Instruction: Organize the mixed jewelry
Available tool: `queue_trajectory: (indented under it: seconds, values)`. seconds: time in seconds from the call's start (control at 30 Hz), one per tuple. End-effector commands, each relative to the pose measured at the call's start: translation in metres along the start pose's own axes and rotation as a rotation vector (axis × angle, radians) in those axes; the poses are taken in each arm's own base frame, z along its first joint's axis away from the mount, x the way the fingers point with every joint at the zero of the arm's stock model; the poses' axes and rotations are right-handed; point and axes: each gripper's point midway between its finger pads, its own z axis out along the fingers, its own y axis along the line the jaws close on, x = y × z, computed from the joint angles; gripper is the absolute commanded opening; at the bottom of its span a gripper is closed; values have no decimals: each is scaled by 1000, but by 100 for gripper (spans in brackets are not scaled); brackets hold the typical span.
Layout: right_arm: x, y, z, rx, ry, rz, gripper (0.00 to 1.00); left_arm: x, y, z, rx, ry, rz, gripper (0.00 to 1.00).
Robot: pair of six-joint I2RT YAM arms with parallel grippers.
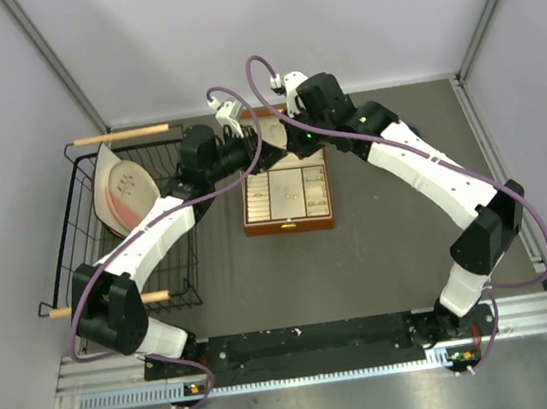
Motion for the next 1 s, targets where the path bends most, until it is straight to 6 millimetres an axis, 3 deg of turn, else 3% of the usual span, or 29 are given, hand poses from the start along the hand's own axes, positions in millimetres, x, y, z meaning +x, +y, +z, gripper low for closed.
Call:
queue_trajectory:
  seconds: [0.0,0.13,0.33,0.5,0.57,0.67,0.7,0.77,0.8,0.97]
  values:
    - [-18,11,-9,-37,-51,7,0,-17,-12,4,33,-38,29,17]
    - [-18,13,-9,-43,-52,7,0,-17,-13,6,43,-31,22,1]
    - [-17,18,-14,-78,-52,-14,0,-13,-13,7,45,-15,30,0]
    - [-19,22,-36,-125,-86,-76,28,-14,-15,-1,71,-5,116,0]
    - [-26,24,-55,-162,-124,-100,40,-17,-13,-6,76,-9,134,0]
    - [-35,16,-81,-160,-177,-105,46,-18,-11,-16,119,-20,146,0]
    - [-34,22,-87,-218,-181,-106,46,-8,-19,-21,189,5,137,0]
    - [-39,16,-103,-244,-211,-90,46,-14,-31,-30,283,-17,174,0]
    - [-37,26,-109,-321,-209,-96,46,-8,-36,-33,327,-1,151,0]
    - [-26,40,-124,-447,-212,-119,45,-1,-79,-62,585,40,211,0]
